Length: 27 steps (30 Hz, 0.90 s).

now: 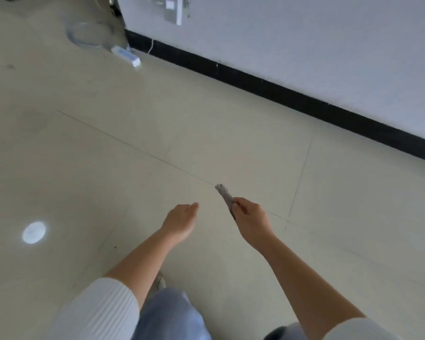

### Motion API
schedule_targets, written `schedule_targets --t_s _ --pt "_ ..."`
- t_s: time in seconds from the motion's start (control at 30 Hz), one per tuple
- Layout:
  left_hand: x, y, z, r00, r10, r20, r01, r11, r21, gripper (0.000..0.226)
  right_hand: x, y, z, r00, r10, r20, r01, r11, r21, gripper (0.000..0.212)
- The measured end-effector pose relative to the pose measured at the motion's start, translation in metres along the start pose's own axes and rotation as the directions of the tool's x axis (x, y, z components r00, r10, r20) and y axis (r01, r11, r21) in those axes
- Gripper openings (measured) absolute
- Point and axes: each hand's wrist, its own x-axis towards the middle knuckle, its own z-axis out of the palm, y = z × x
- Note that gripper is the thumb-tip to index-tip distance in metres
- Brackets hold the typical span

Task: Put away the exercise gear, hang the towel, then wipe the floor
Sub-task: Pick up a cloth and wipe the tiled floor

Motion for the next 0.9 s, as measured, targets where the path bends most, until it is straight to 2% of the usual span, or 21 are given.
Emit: schedule_targets --t_s 0.07,0.13,0.23,0.3,0.37,0.43,0.5,0.57,0.6,0.7,0.8,0.9 --pt "-0.044 0.025 -0.046 0.994 -0.104 0.021 0.105 0.935 -0.339 0.045 -0.026 -0.067 -0.019 0.993 -0.088 0.083 0.092 0.995 -0.040 0.024" --pt "-0.086 0.042 -0.100 0.962 -0.232 0.141 0.268 0.737 -0.620 0.054 -0.051 -0.134 -0.034 0.960 -0.219 0.174 0.240 0.965 -0.106 0.022" --pt "-0.160 0.054 -0.186 0.929 -0.268 0.255 0.352 0.427 -0.833 0.069 -0.090 -0.228 -0.042 0.831 -0.418 0.366 0.515 0.827 -0.226 0.023" --pt "-0.208 0.052 -0.236 0.932 -0.252 0.262 0.325 0.255 -0.911 0.069 -0.120 -0.287 -0.039 0.748 -0.436 0.500 0.615 0.739 -0.276 0.029" --pt "-0.252 0.043 -0.277 0.943 -0.250 0.221 0.263 0.151 -0.953 0.057 -0.147 -0.341 -0.030 0.687 -0.409 0.601 0.665 0.687 -0.293 0.032" --pt "-0.291 0.028 -0.312 0.945 -0.294 0.146 0.188 0.121 -0.975 0.037 -0.172 -0.390 -0.013 0.623 -0.406 0.669 0.715 0.642 -0.276 0.031" --pt "-0.320 0.006 -0.343 0.926 -0.376 0.039 0.102 0.149 -0.984 0.015 -0.191 -0.431 0.013 0.562 -0.391 0.729 0.748 0.616 -0.247 0.029" --pt "-0.342 -0.022 -0.373 0.897 -0.441 -0.028 0.034 0.133 -0.991 0.005 -0.207 -0.463 0.048 0.511 -0.351 0.785 0.761 0.608 -0.224 0.025" --pt "-0.353 -0.036 -0.388 0.883 -0.468 -0.048 0.004 0.109 -0.994 0.004 -0.214 -0.478 0.068 0.499 -0.313 0.808 0.742 0.636 -0.212 0.023" --pt "-0.381 -0.079 -0.438 0.840 -0.535 -0.095 -0.054 0.093 -0.994 0.007 -0.233 -0.531 0.130 0.507 -0.202 0.838 0.511 0.853 -0.103 0.024" --pt "-0.405 -0.119 -0.493 0.809 -0.572 -0.137 -0.064 0.146 -0.987 0.009 -0.241 -0.581 0.194 0.546 -0.157 0.823 0.409 0.907 -0.098 0.028" --pt "-0.417 -0.153 -0.554 0.776 -0.604 -0.180 -0.114 0.146 -0.983 0.014 -0.244 -0.625 0.252 0.559 -0.104 0.823 0.323 0.941 -0.100 0.014"
